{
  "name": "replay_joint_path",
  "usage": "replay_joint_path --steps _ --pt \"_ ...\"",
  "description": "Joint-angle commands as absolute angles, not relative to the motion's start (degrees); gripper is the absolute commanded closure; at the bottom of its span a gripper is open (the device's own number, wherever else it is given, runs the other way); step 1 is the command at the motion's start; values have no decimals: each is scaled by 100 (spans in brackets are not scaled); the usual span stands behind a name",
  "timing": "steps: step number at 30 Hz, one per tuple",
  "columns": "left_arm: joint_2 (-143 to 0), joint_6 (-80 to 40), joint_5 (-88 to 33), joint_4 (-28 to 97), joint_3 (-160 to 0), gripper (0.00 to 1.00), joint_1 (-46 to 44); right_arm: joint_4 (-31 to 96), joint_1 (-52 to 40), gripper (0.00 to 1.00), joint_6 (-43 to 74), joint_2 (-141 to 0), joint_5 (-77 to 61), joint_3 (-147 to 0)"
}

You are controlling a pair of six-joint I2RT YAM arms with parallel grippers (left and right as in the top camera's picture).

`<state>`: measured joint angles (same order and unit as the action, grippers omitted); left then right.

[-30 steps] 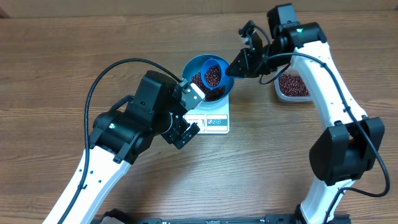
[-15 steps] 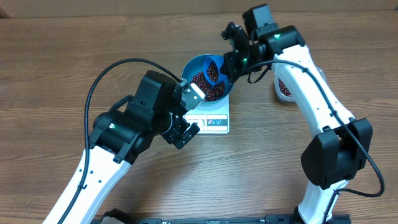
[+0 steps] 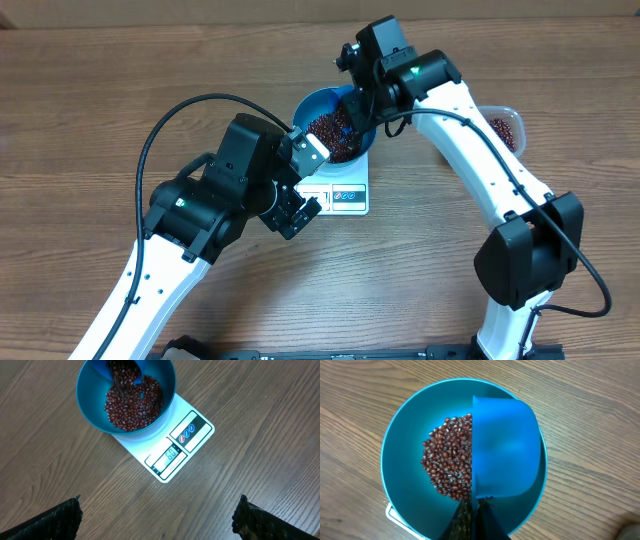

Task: Scoop item into bowl and weigh 150g on scale
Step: 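Tip the scoop to pour beans into the teal bowl, right gripper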

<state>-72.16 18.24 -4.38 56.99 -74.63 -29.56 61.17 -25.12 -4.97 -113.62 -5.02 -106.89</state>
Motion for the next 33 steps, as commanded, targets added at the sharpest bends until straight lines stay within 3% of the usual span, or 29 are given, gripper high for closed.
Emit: replay_joint_path --steps 1,33 --pt "-7201 1929 -403 5673 -7592 0 -2917 6110 -2589 96 -604 -11100 -161 -10884" --pt "-7201 1929 -403 5673 -7592 0 -2917 6198 -3048 96 -620 -10831 910 -10884"
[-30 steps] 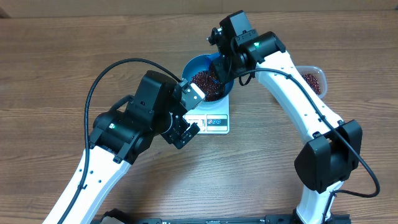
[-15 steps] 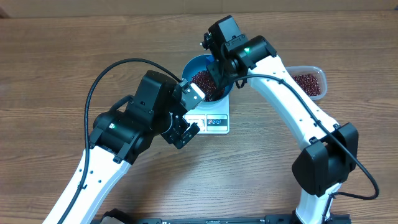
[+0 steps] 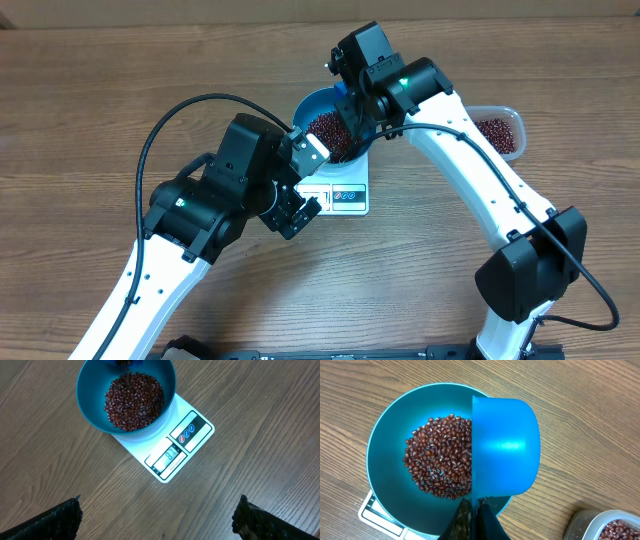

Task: Scoop item into bowl and weigh 150g on scale
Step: 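Tip the scoop to pour beans into the teal bowl, right gripper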

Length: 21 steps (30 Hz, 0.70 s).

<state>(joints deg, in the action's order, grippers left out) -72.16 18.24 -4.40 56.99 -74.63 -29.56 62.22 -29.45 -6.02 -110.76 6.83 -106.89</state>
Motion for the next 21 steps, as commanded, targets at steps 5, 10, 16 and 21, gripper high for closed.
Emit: replay_joint_path --steps 5,10,16,21 --pt "-7201 1929 -403 5675 -7592 0 -2917 6246 -3192 96 -620 -10831 1114 -10884" --pt "-7201 1929 -403 5673 -7592 1 -2917 6248 -3256 96 -620 -10831 1223 -10884" --pt "-7201 1929 -403 5675 -7592 0 -2917 6309 -3258 96 -600 -10831 1295 -10884" --pt "-7201 1929 -403 5673 -7592 0 -2917 6375 -3343 96 -600 -10831 1490 -10884"
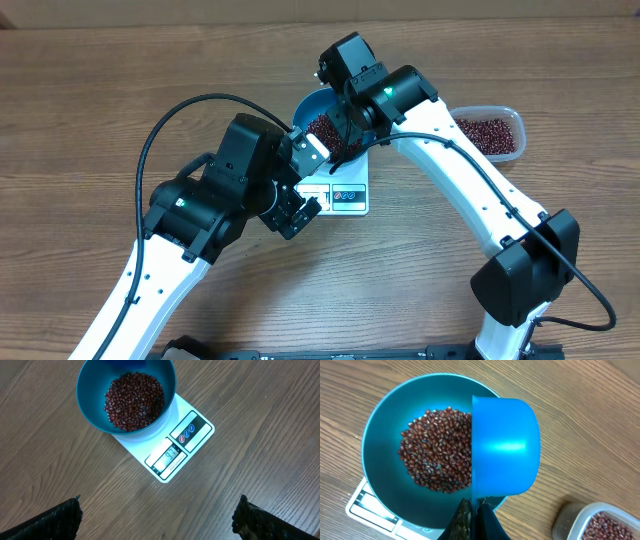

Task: Scoop item into bowl and weigh 150g on scale
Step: 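Tip the scoop to pour beans into the teal bowl, right gripper, then return the empty scoop to the bean tub with the right gripper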

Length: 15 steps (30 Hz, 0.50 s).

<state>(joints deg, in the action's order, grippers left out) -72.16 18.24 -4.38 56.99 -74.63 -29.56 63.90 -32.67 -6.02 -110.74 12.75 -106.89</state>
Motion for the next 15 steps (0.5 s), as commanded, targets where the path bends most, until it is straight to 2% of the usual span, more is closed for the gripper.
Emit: replay_joint_path --steps 1,15 --pt "-7201 1929 -403 5673 -7592 0 -2917 6375 -3371 96 -600 -10831 1507 -10884" --pt "-7201 1929 -403 5673 -7592 1 -2917 6390 -3400 96 165 -10401 1503 -10973"
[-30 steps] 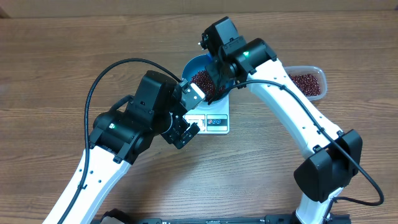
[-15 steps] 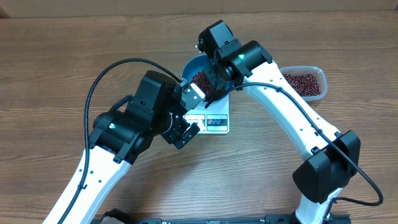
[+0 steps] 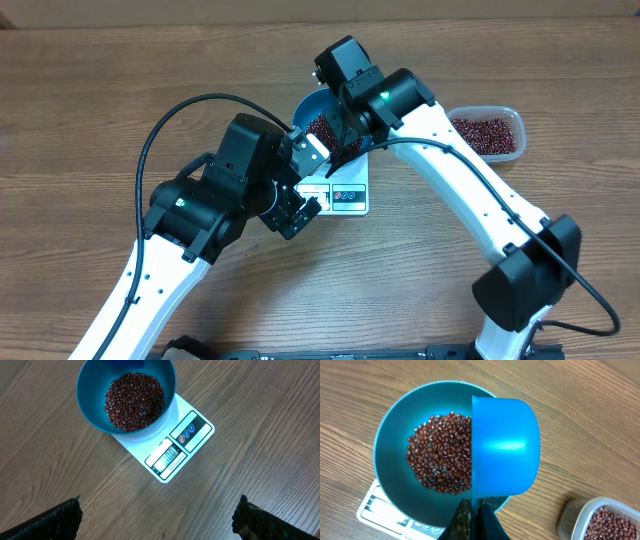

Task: Scoop item into bowl and weigh 150g on scale
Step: 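Return the empty scoop to the bean tub with the right gripper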

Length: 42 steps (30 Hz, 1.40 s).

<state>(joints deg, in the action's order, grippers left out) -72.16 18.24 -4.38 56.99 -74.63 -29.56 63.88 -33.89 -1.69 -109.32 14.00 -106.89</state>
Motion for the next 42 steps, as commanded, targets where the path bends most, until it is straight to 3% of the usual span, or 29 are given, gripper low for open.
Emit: replay_joint_path --steps 1,14,21,29,42 --pt "-7201 1929 -403 5673 -7592 0 -2917 6420 -3400 96 224 -10322 1505 -11010" --pt "-7201 1929 -403 5673 -7592 0 -2917 7135 -2755 96 1055 -9695 4003 -11069" --pt "-7201 1929 -403 5673 -7592 1 -2917 7234 -1673 96 1369 -9721 3839 -11063" --pt "-7201 1929 -403 5675 -7592 0 -2917 7338 -506 96 1372 -9861 2379 -11021" --pt "-7201 1929 -403 5673 -7592 0 -2917 7030 -340 96 1350 -10414 2392 -10300"
